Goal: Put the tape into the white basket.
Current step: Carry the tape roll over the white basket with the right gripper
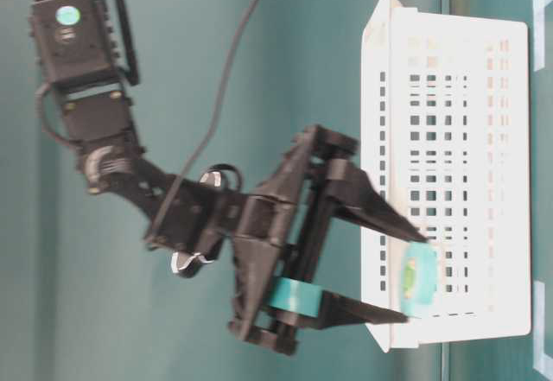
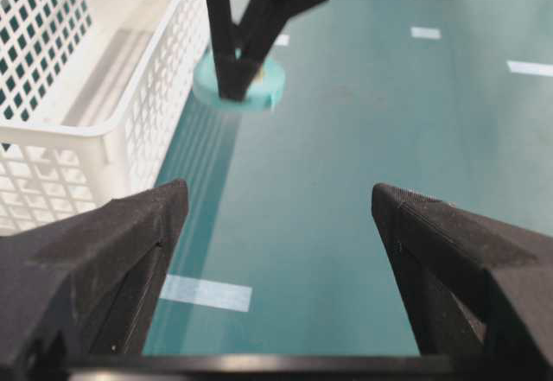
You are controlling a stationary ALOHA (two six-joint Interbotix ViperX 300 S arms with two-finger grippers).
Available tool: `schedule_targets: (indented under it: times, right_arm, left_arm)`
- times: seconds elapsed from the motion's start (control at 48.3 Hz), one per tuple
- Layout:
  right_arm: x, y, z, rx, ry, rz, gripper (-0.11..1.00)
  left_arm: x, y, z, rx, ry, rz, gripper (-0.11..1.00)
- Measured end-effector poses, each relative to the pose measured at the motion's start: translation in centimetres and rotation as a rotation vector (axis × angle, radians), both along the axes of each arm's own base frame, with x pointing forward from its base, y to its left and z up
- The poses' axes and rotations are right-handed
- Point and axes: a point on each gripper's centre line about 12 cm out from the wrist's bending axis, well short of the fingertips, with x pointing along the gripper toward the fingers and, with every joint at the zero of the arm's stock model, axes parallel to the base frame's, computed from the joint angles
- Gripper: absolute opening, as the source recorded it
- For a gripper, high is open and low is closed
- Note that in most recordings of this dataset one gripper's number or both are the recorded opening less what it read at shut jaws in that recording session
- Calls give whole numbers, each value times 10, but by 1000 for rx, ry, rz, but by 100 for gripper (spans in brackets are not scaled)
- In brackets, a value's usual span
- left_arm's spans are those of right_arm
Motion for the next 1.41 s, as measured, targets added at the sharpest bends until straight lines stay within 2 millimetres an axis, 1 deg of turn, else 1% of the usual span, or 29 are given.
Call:
schedule_targets:
  times: [0.29, 0.517, 0.662, 0.931, 1.221, 1.324, 1.407]
  right_arm:
    - [-1, 0, 23, 6, 37, -10, 68]
    - [-1, -7, 33, -6, 42, -1, 68]
    - [-1, -19, 38, -22, 39, 8, 68]
    - [-7, -54, 45, -43, 38, -17, 68]
    - [-25, -97, 42, -48, 100, -57, 68]
    - [-30, -105, 42, -37, 112, -72, 68]
    - [-31, -106, 41, -32, 115, -67, 68]
  left_arm:
    - [0, 0, 1, 3, -1, -1, 76]
    - [0, 0, 0, 0, 0, 0, 76]
    - [0, 0, 0, 1, 0, 0, 76]
    - [0, 0, 0, 0, 2, 0, 76]
    - [0, 0, 0, 3, 2, 1, 76]
    - [0, 0, 0, 3, 0, -1, 76]
    - [0, 0, 0, 3, 0, 1, 76]
